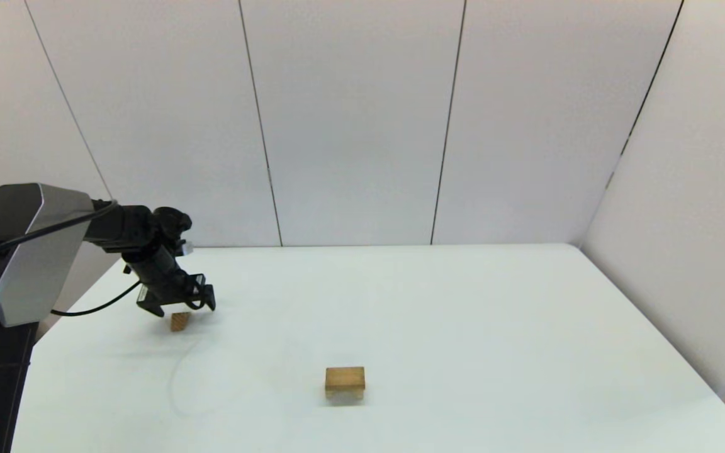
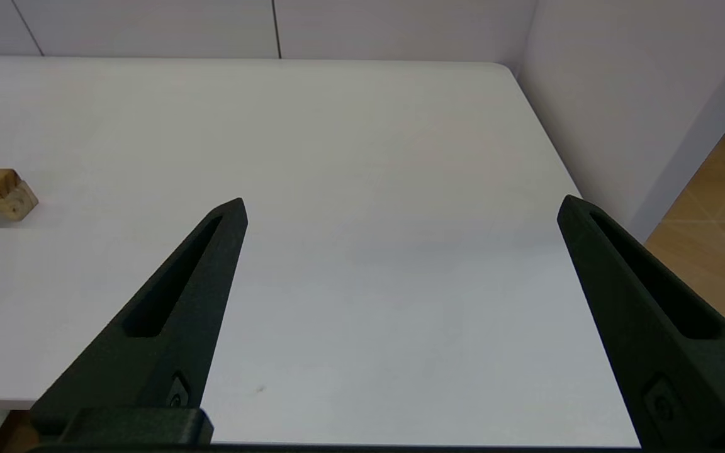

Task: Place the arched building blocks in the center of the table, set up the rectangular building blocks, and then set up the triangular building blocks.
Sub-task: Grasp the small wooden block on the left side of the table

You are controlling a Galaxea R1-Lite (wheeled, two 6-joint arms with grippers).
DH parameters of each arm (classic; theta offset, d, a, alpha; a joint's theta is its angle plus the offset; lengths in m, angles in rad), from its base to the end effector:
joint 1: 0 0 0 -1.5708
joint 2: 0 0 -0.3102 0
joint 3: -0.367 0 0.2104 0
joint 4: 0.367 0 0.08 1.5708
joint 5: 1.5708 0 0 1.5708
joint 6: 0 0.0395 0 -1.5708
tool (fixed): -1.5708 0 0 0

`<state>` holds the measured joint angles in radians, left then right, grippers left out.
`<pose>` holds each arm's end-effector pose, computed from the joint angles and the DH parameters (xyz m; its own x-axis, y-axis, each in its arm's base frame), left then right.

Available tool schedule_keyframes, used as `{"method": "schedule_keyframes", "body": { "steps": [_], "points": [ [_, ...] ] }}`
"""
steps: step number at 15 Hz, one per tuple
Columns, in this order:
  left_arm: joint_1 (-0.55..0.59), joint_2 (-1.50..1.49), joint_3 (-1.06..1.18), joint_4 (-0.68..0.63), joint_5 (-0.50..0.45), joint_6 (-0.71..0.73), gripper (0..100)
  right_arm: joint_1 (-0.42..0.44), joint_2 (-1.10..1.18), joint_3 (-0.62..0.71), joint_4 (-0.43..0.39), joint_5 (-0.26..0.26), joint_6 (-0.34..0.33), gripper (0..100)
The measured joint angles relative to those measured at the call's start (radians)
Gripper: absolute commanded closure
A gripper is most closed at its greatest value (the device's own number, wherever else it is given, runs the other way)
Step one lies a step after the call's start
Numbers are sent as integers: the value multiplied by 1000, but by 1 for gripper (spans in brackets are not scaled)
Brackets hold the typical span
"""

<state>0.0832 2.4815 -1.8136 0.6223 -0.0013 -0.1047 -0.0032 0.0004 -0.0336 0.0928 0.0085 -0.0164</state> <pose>0.4774 0.0398 0.0130 0.2761 0.0217 -0.9609 -0.1824 0.9828 -0.0302 0.0029 0.0003 0.0750 0.9982 0.0053 -0.0596 -0.0063 0.9999 -0.0159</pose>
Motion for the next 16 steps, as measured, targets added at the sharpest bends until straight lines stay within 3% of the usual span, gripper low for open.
{"method": "schedule_keyframes", "body": {
  "steps": [16],
  "points": [
    [0, 14, -26, 29, 10, -16, 0, 0, 0, 0, 1, 0, 0, 0]
  ]
}}
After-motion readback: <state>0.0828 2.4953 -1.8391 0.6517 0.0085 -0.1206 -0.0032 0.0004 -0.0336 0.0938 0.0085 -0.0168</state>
